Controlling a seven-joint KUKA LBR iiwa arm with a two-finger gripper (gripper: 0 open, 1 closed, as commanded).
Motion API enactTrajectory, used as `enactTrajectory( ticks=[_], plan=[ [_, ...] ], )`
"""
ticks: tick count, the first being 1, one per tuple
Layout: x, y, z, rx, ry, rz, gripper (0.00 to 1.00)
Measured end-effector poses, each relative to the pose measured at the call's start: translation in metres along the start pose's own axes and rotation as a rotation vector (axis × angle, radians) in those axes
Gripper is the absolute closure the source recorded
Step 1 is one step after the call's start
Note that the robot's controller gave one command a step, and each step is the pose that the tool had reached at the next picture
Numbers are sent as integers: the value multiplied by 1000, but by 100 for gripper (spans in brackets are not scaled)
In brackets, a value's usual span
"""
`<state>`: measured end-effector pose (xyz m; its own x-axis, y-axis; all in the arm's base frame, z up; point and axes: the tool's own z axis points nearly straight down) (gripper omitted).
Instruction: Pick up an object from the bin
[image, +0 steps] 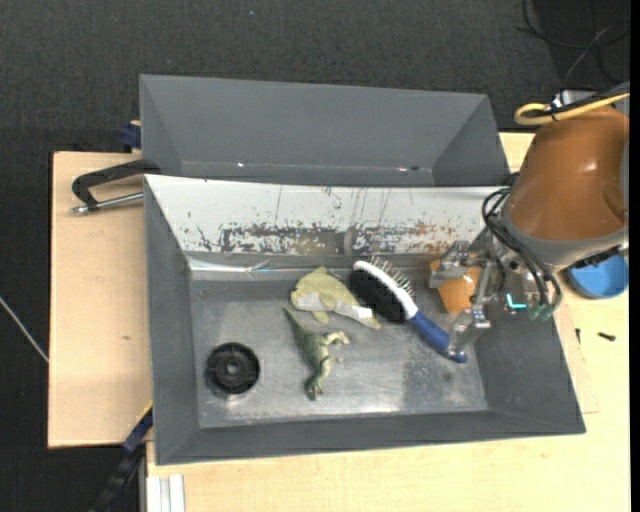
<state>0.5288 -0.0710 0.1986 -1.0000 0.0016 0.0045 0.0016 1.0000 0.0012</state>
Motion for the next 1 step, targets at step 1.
enactTrajectory(
  ticks=[1],
  plan=[
    [6,-25,128,-1,-9,209,0]
  ],
)
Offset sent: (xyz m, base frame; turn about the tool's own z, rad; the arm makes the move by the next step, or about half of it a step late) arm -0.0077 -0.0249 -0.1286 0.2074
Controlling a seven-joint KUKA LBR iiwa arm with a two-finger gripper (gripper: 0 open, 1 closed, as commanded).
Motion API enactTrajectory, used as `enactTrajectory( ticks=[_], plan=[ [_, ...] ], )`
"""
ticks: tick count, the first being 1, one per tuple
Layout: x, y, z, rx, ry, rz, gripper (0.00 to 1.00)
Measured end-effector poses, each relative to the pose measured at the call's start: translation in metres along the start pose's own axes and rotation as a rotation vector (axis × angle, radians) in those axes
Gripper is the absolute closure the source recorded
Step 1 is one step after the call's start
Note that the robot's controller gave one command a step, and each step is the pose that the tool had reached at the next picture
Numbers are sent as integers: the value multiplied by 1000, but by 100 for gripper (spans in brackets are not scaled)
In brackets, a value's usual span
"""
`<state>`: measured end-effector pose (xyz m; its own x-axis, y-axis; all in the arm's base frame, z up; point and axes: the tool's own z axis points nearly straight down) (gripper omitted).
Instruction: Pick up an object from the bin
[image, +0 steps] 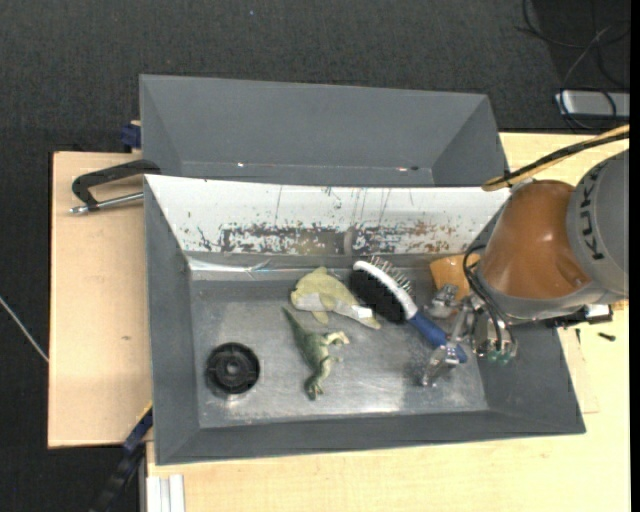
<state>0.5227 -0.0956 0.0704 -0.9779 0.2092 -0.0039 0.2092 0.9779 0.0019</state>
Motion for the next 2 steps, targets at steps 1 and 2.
enactTrajectory(
  ticks=[1,2],
  plan=[
    [-16,-17,-2,3,-8,-575,0],
    [-45,30,-3,1,-6,-482,0]
  ],
)
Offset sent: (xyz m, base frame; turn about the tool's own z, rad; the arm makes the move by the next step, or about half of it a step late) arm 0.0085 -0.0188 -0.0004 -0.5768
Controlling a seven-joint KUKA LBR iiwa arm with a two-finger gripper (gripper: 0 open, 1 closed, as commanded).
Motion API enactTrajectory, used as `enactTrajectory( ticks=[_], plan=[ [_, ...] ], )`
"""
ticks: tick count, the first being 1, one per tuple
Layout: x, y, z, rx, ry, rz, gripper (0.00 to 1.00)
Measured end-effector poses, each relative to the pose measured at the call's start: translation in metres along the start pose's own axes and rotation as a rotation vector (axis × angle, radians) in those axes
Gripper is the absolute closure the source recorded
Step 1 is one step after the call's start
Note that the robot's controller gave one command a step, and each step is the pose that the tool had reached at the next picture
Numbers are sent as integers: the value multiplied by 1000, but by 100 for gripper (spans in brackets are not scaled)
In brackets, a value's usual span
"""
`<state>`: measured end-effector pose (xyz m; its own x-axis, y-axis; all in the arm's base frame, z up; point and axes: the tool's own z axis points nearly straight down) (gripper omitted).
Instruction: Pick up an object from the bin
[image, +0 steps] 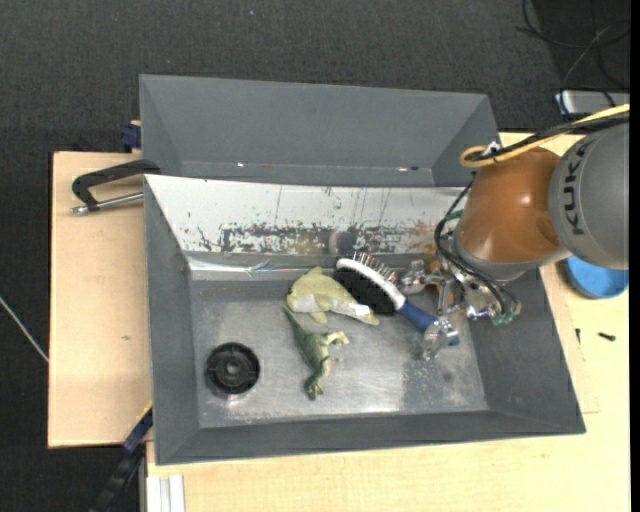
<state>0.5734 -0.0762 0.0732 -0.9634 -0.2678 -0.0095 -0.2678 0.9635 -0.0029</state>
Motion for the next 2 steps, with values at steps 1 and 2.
enactTrajectory(
  ticks=[1,2],
  plan=[
    [-26,58,-1,4,-1,-2,0],
    [-73,179,0,-1,-3,-28,0]
  ],
)
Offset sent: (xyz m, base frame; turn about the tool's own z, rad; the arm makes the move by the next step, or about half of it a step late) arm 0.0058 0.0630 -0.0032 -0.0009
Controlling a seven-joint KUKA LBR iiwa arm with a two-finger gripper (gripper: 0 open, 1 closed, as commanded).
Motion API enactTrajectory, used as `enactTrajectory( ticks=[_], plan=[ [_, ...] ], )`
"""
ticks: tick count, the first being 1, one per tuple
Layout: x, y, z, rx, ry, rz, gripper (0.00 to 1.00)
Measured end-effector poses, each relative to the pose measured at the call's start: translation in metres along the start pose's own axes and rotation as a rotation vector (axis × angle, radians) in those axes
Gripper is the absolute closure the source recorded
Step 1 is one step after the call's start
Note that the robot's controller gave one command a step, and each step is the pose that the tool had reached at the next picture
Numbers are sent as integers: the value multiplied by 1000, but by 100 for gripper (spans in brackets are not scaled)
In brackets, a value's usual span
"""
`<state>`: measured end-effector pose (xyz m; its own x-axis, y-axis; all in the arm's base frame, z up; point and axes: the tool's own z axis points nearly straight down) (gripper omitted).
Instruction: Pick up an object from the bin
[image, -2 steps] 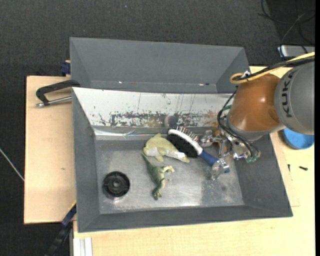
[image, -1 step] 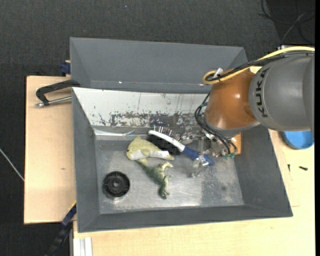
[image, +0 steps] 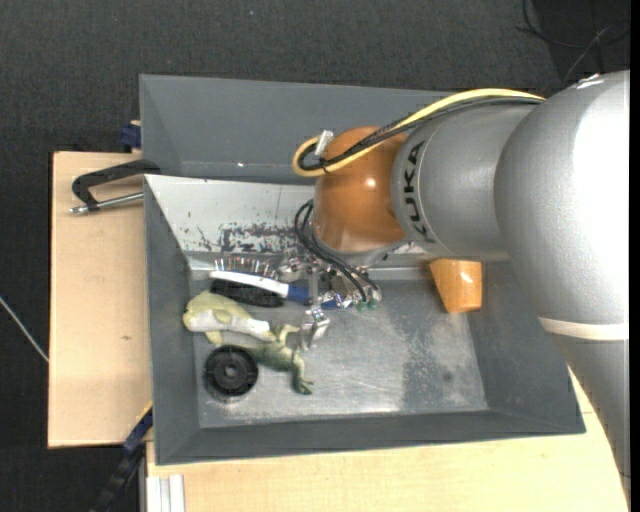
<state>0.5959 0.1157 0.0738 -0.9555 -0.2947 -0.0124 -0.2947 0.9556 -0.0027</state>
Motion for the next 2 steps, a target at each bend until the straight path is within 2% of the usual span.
enactTrajectory(
  ticks=[1,2],
  plan=[
    [-1,-1,-1,-3,-5,5,100],
    [-2,-1,-6,-3,5,5,100]
  ],
)
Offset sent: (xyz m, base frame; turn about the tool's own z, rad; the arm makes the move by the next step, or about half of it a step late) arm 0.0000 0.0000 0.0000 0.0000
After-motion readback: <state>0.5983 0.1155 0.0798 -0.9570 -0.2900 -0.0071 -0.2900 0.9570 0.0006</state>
